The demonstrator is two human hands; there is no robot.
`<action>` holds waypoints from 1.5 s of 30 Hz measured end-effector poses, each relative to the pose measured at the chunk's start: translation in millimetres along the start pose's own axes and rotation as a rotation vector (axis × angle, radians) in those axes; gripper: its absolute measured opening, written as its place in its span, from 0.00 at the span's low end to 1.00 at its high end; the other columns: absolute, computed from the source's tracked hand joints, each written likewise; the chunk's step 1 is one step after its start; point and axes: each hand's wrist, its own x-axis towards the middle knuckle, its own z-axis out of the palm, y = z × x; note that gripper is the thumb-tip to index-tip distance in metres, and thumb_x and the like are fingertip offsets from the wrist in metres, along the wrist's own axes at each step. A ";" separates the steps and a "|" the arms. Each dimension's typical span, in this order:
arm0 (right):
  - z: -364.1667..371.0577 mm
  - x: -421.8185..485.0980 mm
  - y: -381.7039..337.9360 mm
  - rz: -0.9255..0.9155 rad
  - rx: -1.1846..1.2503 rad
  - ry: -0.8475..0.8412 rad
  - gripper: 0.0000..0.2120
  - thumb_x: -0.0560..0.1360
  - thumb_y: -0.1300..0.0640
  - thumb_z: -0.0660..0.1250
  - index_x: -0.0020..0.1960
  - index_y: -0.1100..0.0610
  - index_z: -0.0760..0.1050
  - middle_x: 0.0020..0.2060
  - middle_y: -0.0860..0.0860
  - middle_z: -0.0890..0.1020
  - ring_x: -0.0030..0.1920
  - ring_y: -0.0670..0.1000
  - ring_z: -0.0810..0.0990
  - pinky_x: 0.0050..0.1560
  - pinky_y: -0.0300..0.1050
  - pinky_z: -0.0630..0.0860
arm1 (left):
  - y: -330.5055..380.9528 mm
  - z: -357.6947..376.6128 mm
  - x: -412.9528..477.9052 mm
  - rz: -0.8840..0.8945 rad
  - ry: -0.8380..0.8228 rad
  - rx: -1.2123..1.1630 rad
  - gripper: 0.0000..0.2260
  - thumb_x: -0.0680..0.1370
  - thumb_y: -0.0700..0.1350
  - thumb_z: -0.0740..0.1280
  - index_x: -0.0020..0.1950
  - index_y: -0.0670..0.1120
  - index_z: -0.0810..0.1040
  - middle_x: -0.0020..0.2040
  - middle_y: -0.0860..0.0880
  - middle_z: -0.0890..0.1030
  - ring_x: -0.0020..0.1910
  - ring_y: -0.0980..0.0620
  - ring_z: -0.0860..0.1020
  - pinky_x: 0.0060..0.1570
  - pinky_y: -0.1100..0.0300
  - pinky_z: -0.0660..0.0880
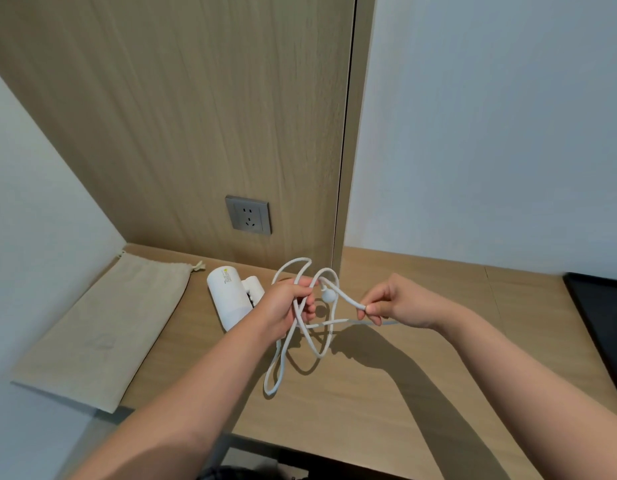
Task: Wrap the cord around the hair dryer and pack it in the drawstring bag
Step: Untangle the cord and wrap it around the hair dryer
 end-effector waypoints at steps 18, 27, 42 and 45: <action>6.9 14.1 7.4 0.080 0.006 0.385 0.11 0.79 0.59 0.60 0.48 0.58 0.82 0.39 0.50 0.82 0.37 0.47 0.78 0.37 0.37 0.74 | -1.2 1.2 4.0 -0.058 -0.058 0.422 0.05 0.79 0.38 0.63 0.46 0.39 0.78 0.22 0.50 0.67 0.22 0.54 0.66 0.26 0.62 0.68; -5.3 43.4 17.3 0.128 0.187 -0.069 0.16 0.81 0.50 0.55 0.53 0.54 0.79 0.43 0.51 0.81 0.48 0.49 0.77 0.61 0.49 0.68 | 13.1 -8.8 -0.7 0.007 -0.201 0.481 0.08 0.82 0.38 0.60 0.46 0.40 0.77 0.24 0.50 0.67 0.24 0.54 0.67 0.28 0.63 0.71; -45.1 15.4 105.7 0.560 0.939 0.937 0.15 0.79 0.65 0.58 0.34 0.61 0.69 0.18 0.52 0.69 0.15 0.46 0.65 0.16 0.32 0.62 | 3.6 -4.4 5.1 0.176 -0.015 0.518 0.11 0.82 0.44 0.60 0.54 0.42 0.81 0.26 0.52 0.65 0.25 0.55 0.65 0.30 0.63 0.69; -54.8 -0.9 130.6 0.674 1.009 1.137 0.10 0.77 0.71 0.51 0.41 0.63 0.67 0.29 0.56 0.68 0.25 0.51 0.67 0.22 0.40 0.69 | 2.4 1.5 5.6 0.183 0.000 0.521 0.11 0.83 0.43 0.60 0.52 0.42 0.81 0.25 0.52 0.65 0.25 0.54 0.65 0.31 0.62 0.70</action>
